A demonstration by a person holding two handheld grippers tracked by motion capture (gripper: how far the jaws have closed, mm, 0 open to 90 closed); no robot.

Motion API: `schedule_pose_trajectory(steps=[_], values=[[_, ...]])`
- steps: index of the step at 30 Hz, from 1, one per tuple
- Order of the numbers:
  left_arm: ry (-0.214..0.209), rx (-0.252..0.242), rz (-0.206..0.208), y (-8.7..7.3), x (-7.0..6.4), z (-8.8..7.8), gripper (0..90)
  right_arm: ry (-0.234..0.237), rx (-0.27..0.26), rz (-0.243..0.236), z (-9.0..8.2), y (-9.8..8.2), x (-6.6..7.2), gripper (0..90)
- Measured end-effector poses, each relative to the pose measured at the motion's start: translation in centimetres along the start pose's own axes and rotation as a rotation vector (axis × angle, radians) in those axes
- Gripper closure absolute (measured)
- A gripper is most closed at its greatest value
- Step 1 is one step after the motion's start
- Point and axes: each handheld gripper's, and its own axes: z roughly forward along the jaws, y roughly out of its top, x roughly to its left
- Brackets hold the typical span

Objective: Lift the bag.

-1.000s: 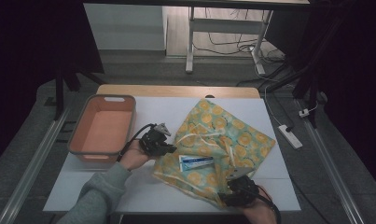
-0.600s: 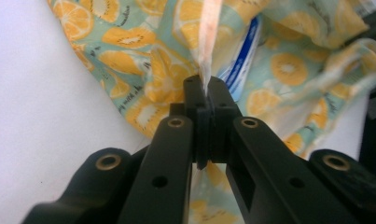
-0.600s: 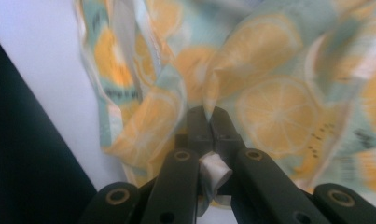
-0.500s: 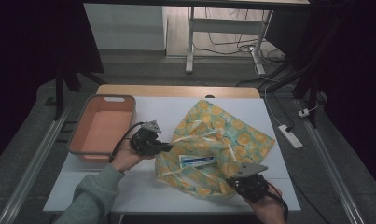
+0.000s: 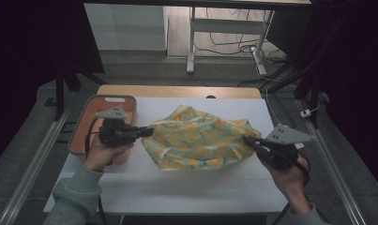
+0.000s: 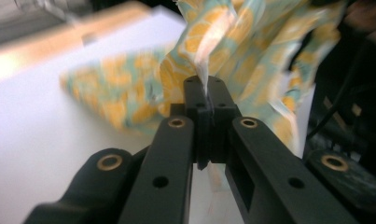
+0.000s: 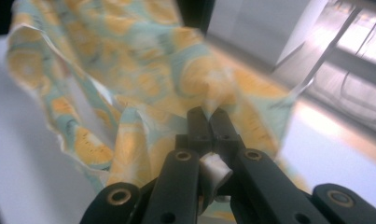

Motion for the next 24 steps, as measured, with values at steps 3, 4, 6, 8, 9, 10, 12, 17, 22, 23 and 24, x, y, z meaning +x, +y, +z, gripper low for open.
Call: schedule_pose_trajectory(steps=[3, 4, 6, 8, 9, 10, 12, 17, 22, 23, 24], values=[[0.007, -0.068, 0.023, 1.1, -0.6, -1.7, 89.0, 0.000, -0.051, 0.021, 0.1, 1.9, -1.6, 89.2], [0.010, -0.084, 0.033, 1.5, -0.8, -2.0, 89.0, -0.002, -0.069, 0.026, 0.0, 2.5, -2.0, 89.3], [0.001, -0.112, 0.044, 2.1, -1.1, -2.0, 89.0, -0.029, -0.101, 0.024, 0.0, 3.7, -2.8, 89.2], [0.000, -0.145, 0.041, 2.7, -1.3, -1.9, 89.0, -0.051, -0.142, 0.043, -0.1, 4.6, -3.7, 89.2], [0.000, -0.150, 0.043, 3.0, -1.3, -1.7, 89.0, -0.059, -0.161, 0.053, -0.1, 5.0, -4.1, 89.2], [0.006, -0.150, 0.043, 3.1, -1.3, -1.5, 89.0, -0.066, -0.176, 0.059, -0.1, 5.3, -4.5, 89.2], [0.028, -0.126, 0.044, 3.1, -1.1, -0.6, 88.9, -0.076, -0.182, 0.085, 0.3, 5.4, -5.1, 89.2], [0.076, -0.002, 0.010, 1.6, 0.3, 2.6, 88.8, -0.047, -0.067, 0.149, 3.9, 2.4, -6.0, 89.1], [0.092, 0.147, -0.034, -0.6, 2.0, 6.7, 88.4, 0.020, 0.085, 0.223, 8.7, -3.2, -6.4, 89.0], [0.096, 0.175, -0.038, -1.0, 2.3, 7.3, 88.3, 0.033, 0.107, 0.233, 9.5, -4.2, -6.4, 89.0], [0.102, 0.198, -0.039, -1.4, 2.4, 7.9, 88.1, 0.045, 0.126, 0.245, 10.1, -5.1, -6.4, 88.9]])
